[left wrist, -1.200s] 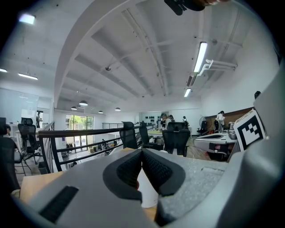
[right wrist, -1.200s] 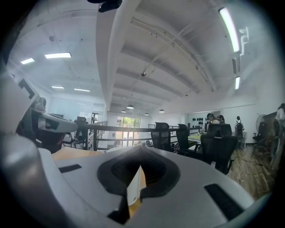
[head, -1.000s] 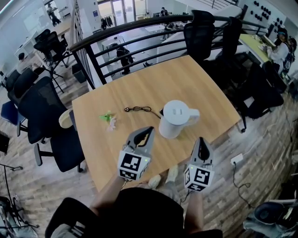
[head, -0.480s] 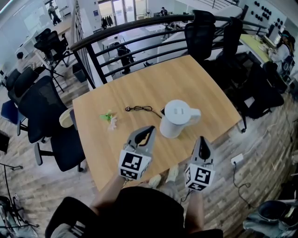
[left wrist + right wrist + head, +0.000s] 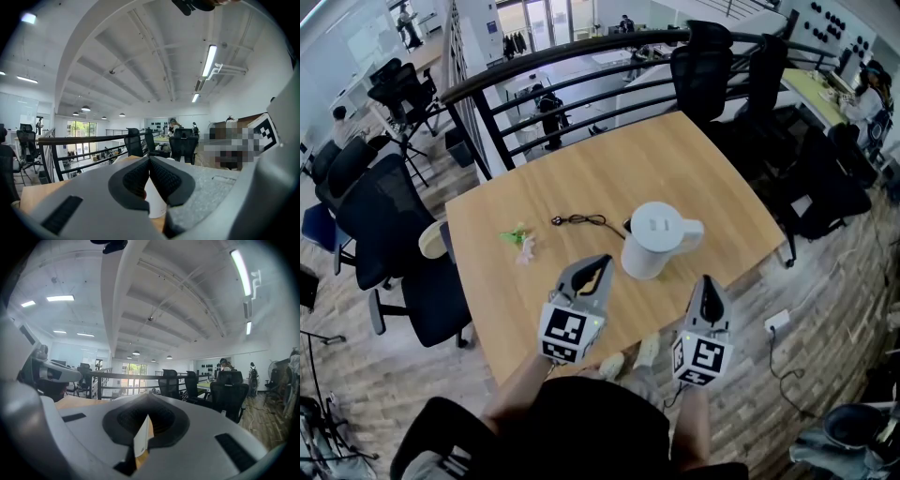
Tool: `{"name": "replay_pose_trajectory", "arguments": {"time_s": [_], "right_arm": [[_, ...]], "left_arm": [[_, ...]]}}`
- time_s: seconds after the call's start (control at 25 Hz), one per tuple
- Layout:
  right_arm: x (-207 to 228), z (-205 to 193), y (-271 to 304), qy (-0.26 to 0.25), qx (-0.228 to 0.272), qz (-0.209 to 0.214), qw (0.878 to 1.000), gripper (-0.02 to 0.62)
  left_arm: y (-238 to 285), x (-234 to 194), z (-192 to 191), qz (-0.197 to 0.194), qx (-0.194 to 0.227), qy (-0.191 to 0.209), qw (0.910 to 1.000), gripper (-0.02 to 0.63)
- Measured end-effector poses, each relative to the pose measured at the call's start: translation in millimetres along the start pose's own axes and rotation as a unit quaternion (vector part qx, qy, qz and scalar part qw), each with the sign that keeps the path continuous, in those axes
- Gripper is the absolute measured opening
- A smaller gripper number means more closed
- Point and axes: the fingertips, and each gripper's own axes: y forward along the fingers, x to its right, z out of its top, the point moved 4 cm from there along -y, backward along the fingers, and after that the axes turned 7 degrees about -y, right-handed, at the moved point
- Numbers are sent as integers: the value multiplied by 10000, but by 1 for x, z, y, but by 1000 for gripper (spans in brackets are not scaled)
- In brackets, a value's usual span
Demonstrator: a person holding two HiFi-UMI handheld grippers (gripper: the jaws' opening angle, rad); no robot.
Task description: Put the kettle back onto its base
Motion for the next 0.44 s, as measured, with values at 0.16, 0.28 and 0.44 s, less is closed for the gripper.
{"name": "replay_pose_trajectory", "arguments": {"time_s": [0.16, 0.28, 0.44], "right_arm": [[0, 0, -1, 22, 5, -1, 10000, -2], [-2, 1, -1, 25, 8, 2, 10000, -2], [-6, 2, 0, 16, 26, -14, 10000, -2]], "left_arm": [[0, 2, -1, -12, -4, 11, 10000, 3], [-1, 0, -1, -21, 0, 11, 10000, 3], [-2, -4, -2, -27, 8, 18, 10000, 3]]}}
